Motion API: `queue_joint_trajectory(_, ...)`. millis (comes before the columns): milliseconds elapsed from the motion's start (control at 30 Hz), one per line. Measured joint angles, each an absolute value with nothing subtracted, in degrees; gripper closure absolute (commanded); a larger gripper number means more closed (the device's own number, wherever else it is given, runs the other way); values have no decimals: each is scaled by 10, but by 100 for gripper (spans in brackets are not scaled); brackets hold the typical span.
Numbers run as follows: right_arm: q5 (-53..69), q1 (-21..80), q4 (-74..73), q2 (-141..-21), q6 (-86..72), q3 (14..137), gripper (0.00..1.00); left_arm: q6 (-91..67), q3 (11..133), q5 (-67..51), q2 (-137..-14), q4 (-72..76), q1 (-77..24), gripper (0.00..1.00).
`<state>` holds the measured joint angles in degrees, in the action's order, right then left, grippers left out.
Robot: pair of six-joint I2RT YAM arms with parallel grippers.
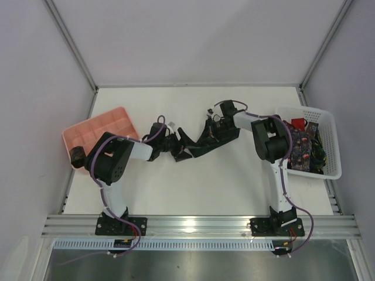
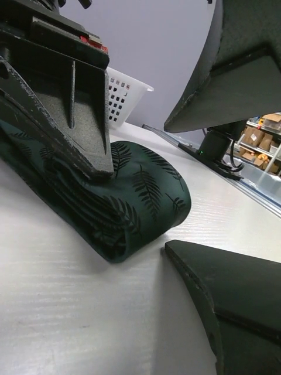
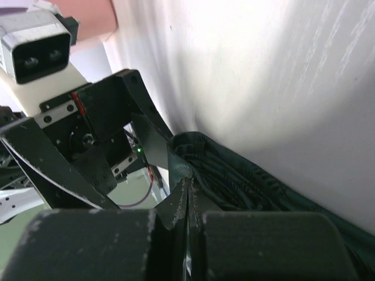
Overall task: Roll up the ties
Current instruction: Roll the tie
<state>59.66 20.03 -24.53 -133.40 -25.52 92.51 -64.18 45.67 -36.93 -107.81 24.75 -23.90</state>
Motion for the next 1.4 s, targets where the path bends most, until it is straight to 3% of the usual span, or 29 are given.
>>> queue_joint_trajectory(600, 573, 191, -257, -1225, -256, 873, 98, -644, 467, -359, -1068, 200, -242, 17)
queue_joint_trajectory(1400, 565, 170, -238, -1284, -249, 860, 99, -640, 535, -332, -1093, 112, -248, 19)
